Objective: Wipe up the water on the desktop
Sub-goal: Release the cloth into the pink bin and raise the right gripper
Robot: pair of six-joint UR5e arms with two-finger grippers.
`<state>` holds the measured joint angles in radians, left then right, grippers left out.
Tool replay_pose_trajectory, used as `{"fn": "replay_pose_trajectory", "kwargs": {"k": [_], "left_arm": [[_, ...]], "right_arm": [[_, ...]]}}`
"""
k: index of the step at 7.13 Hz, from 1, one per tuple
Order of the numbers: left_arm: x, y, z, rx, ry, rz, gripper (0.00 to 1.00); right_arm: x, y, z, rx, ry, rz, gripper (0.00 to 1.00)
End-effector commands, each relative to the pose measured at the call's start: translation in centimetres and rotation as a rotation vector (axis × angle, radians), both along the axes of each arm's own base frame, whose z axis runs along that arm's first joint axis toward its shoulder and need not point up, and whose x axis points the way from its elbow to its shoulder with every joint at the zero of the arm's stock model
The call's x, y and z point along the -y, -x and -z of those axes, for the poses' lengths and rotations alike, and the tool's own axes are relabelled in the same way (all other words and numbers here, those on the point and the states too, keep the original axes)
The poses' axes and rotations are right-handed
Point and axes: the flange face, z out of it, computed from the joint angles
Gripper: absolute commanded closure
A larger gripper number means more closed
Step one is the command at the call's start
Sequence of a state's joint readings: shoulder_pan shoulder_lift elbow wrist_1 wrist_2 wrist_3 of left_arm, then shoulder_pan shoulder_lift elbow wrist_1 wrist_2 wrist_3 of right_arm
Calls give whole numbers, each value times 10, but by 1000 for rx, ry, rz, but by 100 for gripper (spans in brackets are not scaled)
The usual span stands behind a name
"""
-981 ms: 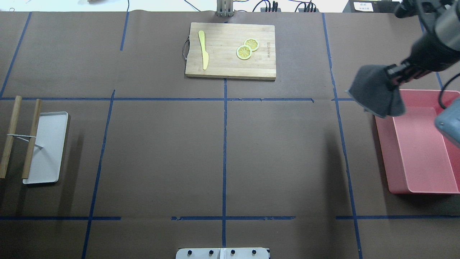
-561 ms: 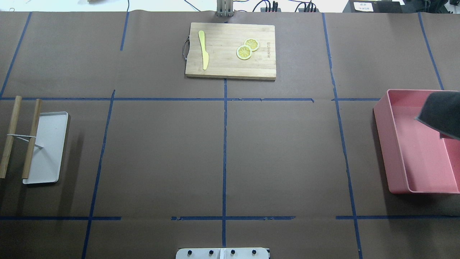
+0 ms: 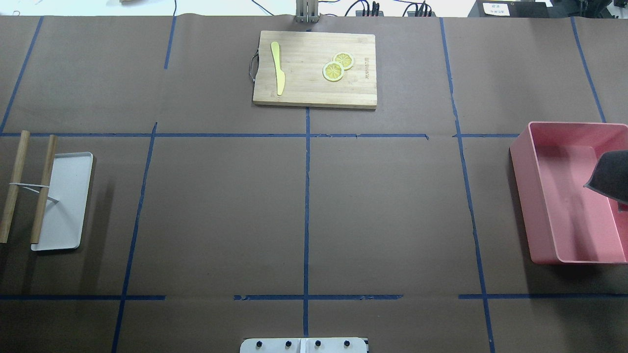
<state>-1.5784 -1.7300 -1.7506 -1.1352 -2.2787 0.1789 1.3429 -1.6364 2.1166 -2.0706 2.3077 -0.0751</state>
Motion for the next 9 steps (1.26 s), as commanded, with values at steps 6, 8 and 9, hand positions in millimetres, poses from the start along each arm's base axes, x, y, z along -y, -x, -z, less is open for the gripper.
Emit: {"fn": "replay_pose_trajectory", "kwargs": {"k": [6,8,9], "left_arm": [[-5,26,-73,-8,31,38,0],[-3,26,-76,-7,36,37,0],[-7,25,-94,-11,60,35,0]], "right_arm": [[52,-47,-74,5,21,-131,0],[22,-80,-113,25,-82,-208,0],[21,-85,-110,28,-69,-247,0]]}}
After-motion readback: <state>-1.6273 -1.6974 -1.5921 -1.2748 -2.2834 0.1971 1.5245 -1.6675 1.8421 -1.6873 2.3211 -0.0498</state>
